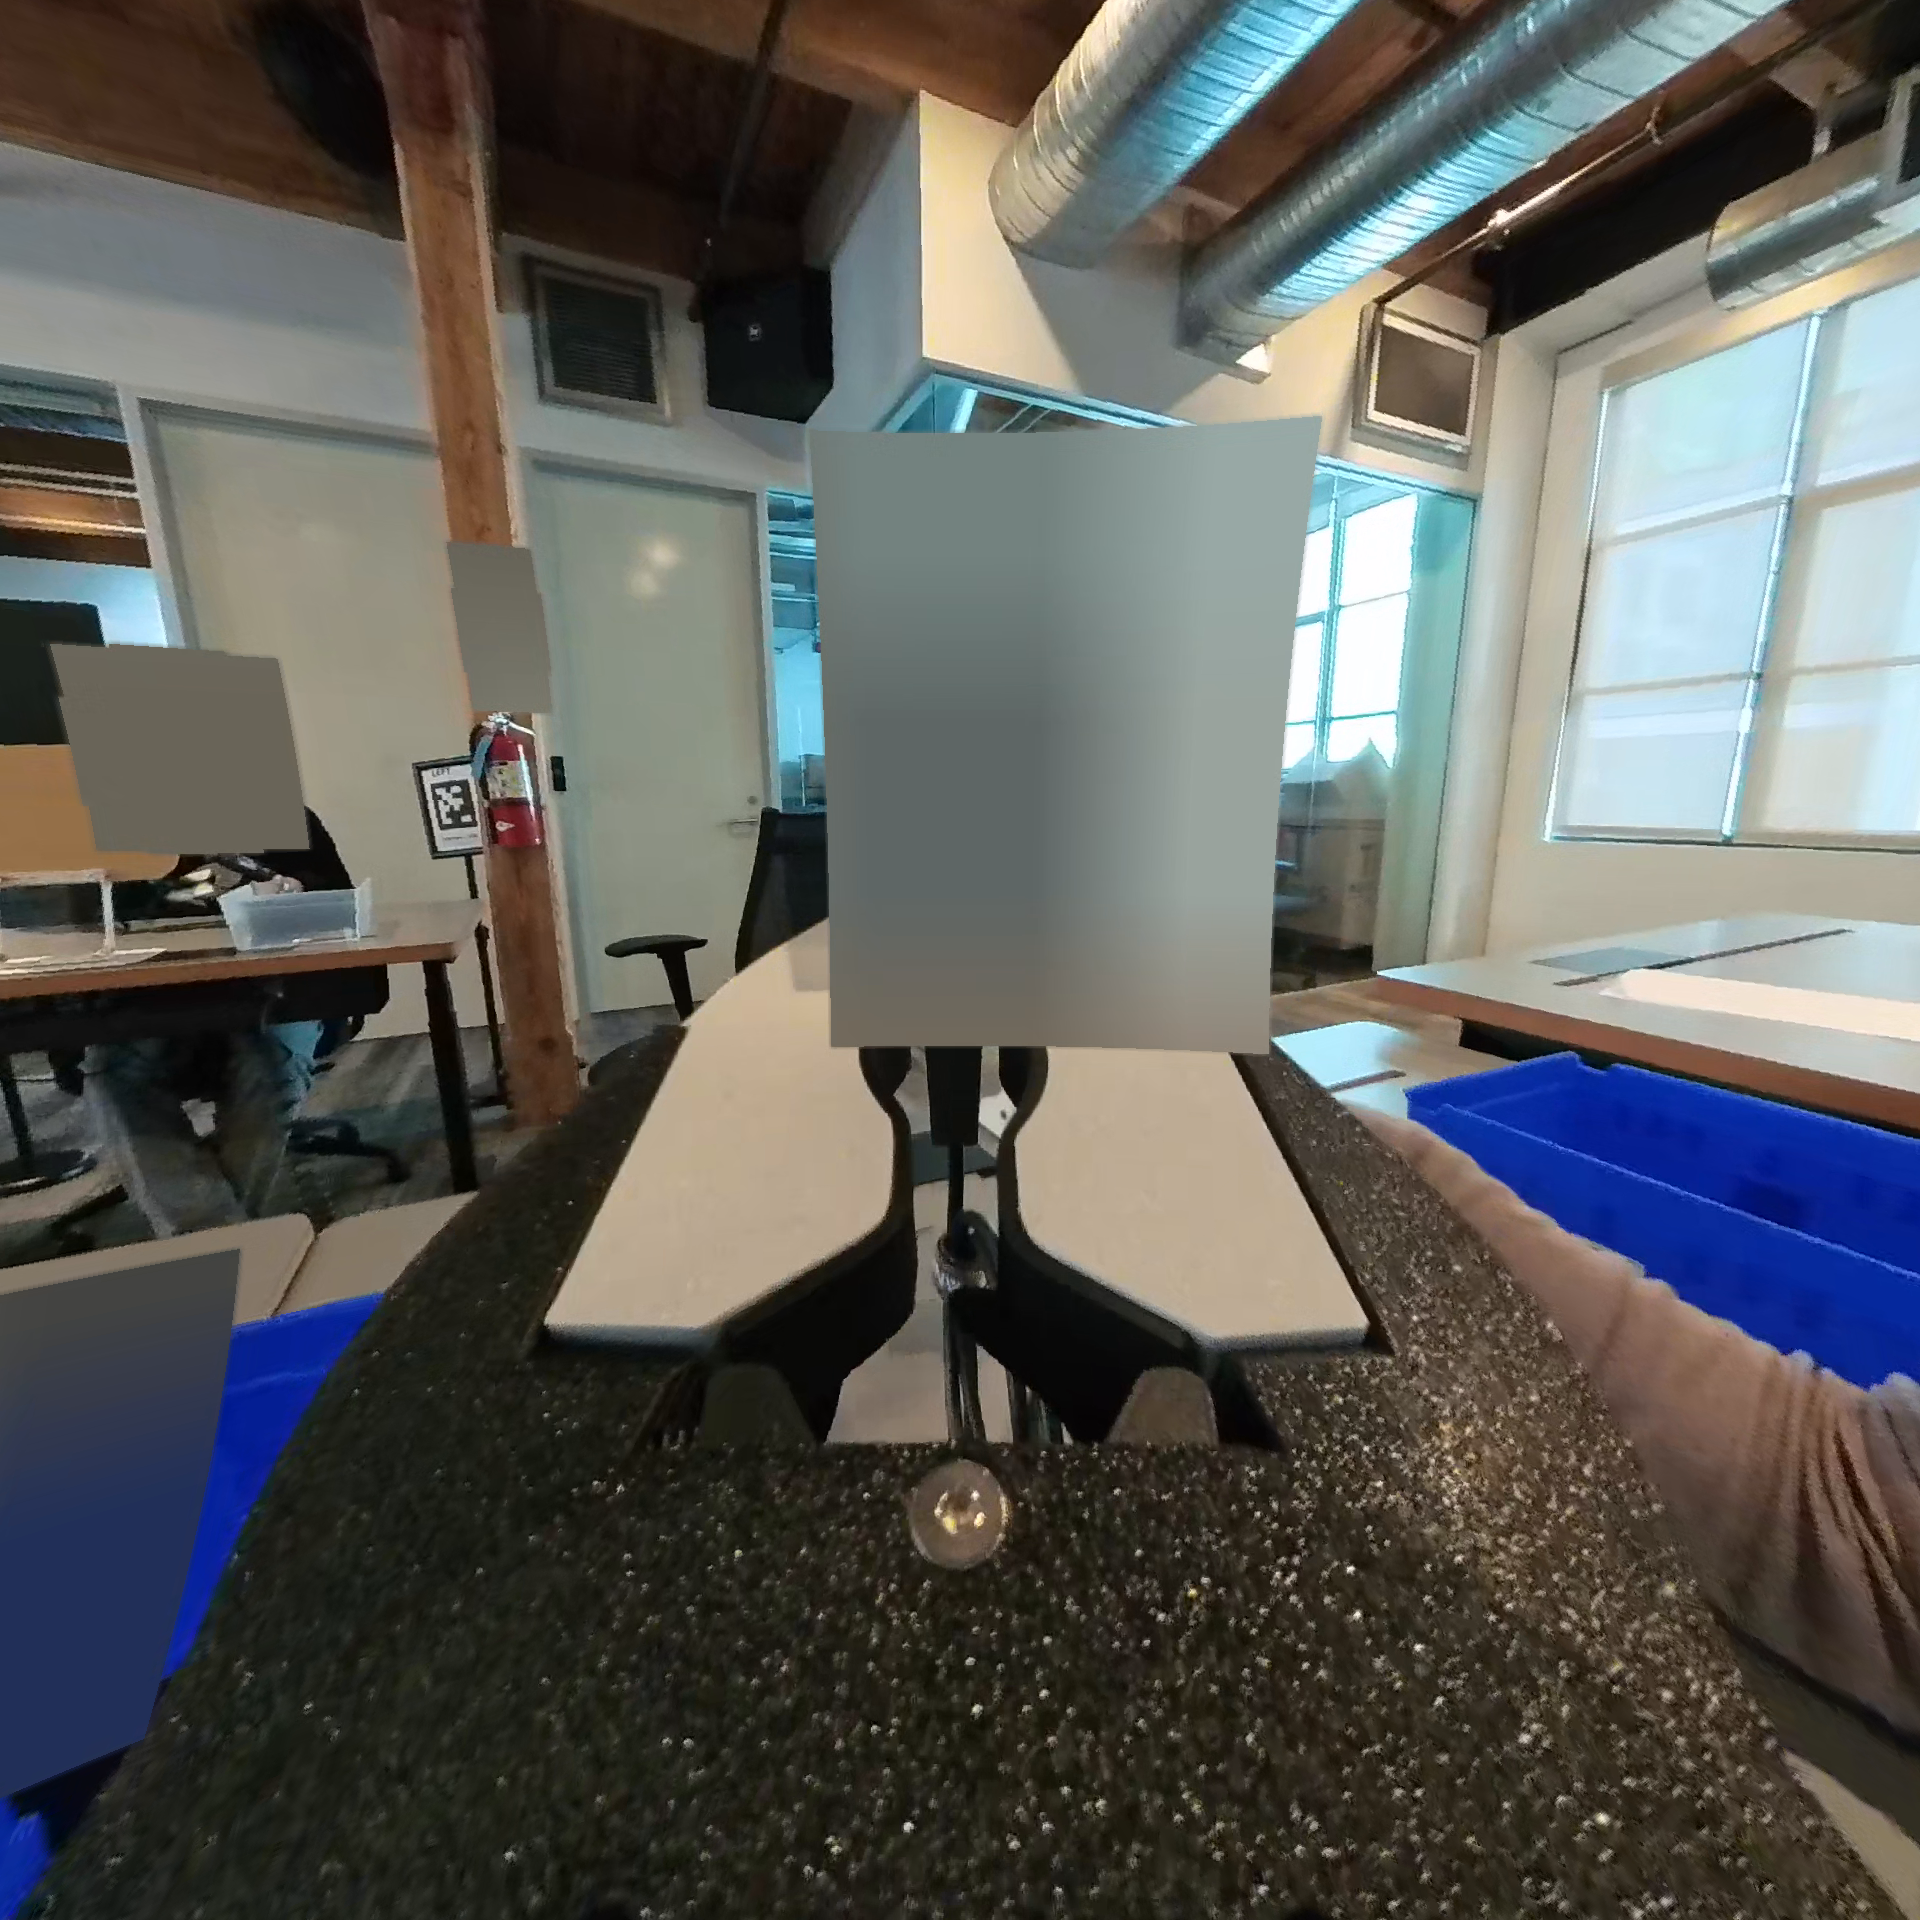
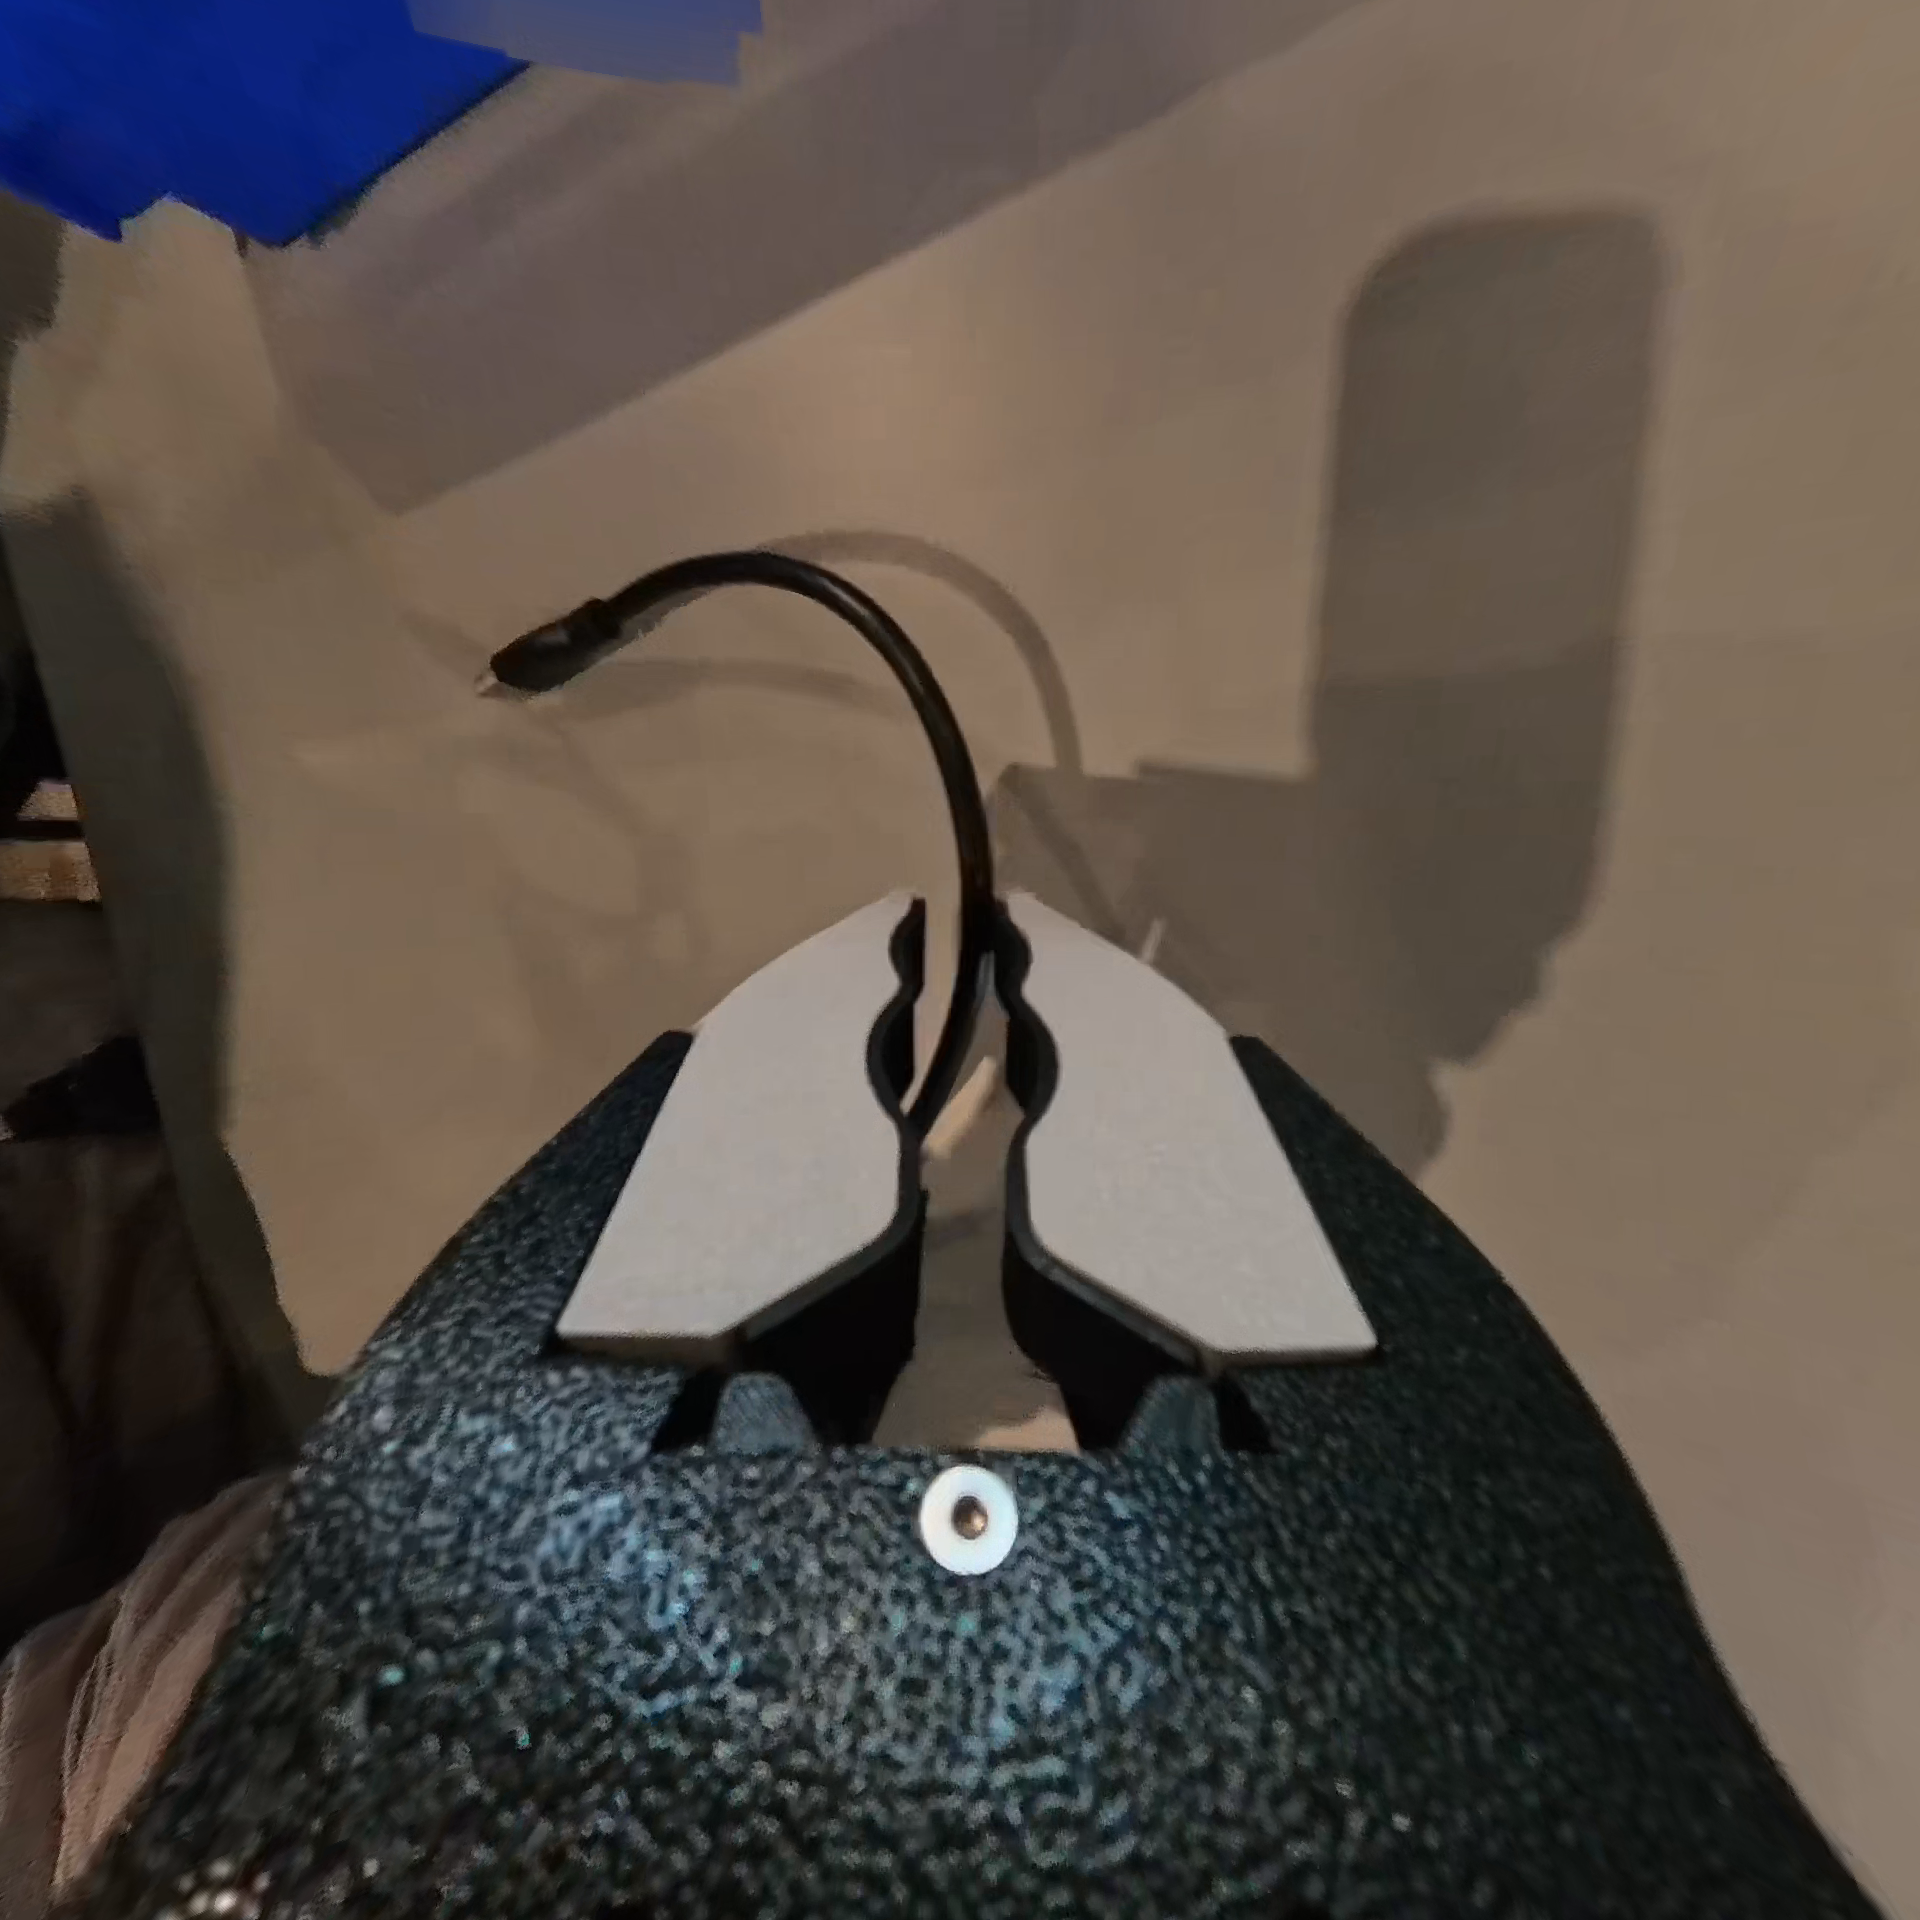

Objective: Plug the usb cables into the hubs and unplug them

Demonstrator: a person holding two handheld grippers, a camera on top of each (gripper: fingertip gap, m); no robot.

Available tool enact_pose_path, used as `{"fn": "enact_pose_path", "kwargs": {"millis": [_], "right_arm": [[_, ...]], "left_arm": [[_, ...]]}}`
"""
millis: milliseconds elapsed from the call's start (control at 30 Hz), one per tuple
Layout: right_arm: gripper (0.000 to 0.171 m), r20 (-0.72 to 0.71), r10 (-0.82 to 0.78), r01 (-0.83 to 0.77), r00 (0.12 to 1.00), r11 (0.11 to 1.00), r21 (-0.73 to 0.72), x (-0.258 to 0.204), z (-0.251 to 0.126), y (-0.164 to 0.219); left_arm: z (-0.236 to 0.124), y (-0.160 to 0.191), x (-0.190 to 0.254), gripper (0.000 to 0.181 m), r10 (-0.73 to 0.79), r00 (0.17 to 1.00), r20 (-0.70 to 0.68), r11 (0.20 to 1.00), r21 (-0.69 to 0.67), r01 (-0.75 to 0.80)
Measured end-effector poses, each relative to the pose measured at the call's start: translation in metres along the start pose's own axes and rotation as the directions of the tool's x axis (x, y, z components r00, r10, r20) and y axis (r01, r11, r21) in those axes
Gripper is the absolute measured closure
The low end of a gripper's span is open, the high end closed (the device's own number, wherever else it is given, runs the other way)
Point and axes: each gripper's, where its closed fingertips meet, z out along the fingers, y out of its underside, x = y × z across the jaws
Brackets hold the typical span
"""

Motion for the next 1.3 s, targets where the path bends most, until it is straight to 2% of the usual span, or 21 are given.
{"fn": "enact_pose_path", "kwargs": {"millis": [133,200,333,433,500,567,767,900,1100,1300], "right_arm": [[0.140,0.020,0.043,-0.044,0.999,0.996,0.077,-0.004,-0.017,-0.008],[0.136,0.010,0.044,-0.044,0.999,0.989,0.143,-0.008,-0.033,-0.016],[0.131,-0.113,-0.091,0.125,0.989,0.932,0.341,-0.025,-0.066,-0.054],[0.130,-0.153,-0.247,0.291,0.957,0.822,0.489,-0.061,-0.078,-0.094],[0.130,-0.176,-0.301,0.348,0.937,0.774,0.529,-0.077,-0.078,-0.110],[0.132,-0.197,-0.312,0.369,0.929,0.764,0.530,-0.080,-0.076,-0.117],[0.131,-0.209,-0.275,0.345,0.939,0.763,0.547,-0.071,-0.082,-0.115],[0.133,-0.245,-0.242,0.344,0.939,0.701,0.625,-0.068,-0.116,-0.108],[0.134,-0.269,-0.193,0.330,0.944,0.592,0.735,-0.068,-0.165,-0.092],[0.134,-0.250,-0.193,0.316,0.949,0.590,0.743,-0.067,-0.172,-0.082]], "left_arm": [[0.000,0.004,0.005,0.170,-0.041,0.997,-0.062,0.999,-0.016,0.040],[-0.003,0.005,0.006,0.170,-0.061,0.995,-0.084,0.998,-0.022,0.059],[-0.009,0.005,0.000,0.170,-0.086,0.991,-0.099,0.996,-0.026,0.083],[-0.017,-0.001,-0.010,0.170,-0.099,0.992,-0.076,0.995,0.003,0.100],[-0.021,-0.005,-0.014,0.170,-0.108,0.992,-0.070,0.994,0.027,0.110],[-0.023,-0.007,-0.013,0.170,-0.103,0.992,-0.076,0.994,0.031,0.106],[-0.023,-0.011,-0.009,0.170,-0.076,0.994,-0.078,0.995,0.064,0.081],[-0.023,-0.027,-0.013,0.170,-0.046,0.997,-0.062,0.992,0.112,0.053],[0.001,-0.060,-0.007,0.170,0.040,0.996,-0.080,0.989,0.146,-0.028],[0.012,-0.045,0.005,0.170,0.044,0.997,-0.071,0.992,0.122,-0.036]]}}
